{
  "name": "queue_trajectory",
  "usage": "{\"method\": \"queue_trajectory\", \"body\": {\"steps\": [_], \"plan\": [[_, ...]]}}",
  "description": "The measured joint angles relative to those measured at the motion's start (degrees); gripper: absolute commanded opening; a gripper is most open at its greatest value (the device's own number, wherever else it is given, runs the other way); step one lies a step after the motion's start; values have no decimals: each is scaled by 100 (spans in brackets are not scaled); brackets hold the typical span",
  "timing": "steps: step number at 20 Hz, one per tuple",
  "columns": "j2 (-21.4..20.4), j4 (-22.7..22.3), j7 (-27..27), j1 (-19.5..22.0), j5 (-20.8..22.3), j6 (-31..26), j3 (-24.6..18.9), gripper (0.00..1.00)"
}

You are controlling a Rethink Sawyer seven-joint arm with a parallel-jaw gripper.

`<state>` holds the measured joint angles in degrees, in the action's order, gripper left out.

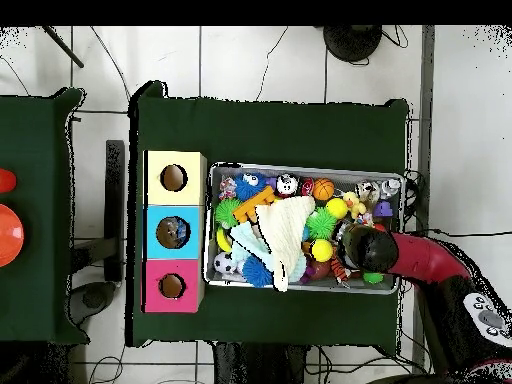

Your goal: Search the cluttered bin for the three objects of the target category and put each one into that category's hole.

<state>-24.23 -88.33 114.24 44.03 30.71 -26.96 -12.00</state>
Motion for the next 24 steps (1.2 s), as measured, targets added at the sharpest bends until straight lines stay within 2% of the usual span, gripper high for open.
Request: {"method": "queue_trajectory", "body": {"steps": [24], "plan": [[49,233,0,0,334,8,-43,100]]}}
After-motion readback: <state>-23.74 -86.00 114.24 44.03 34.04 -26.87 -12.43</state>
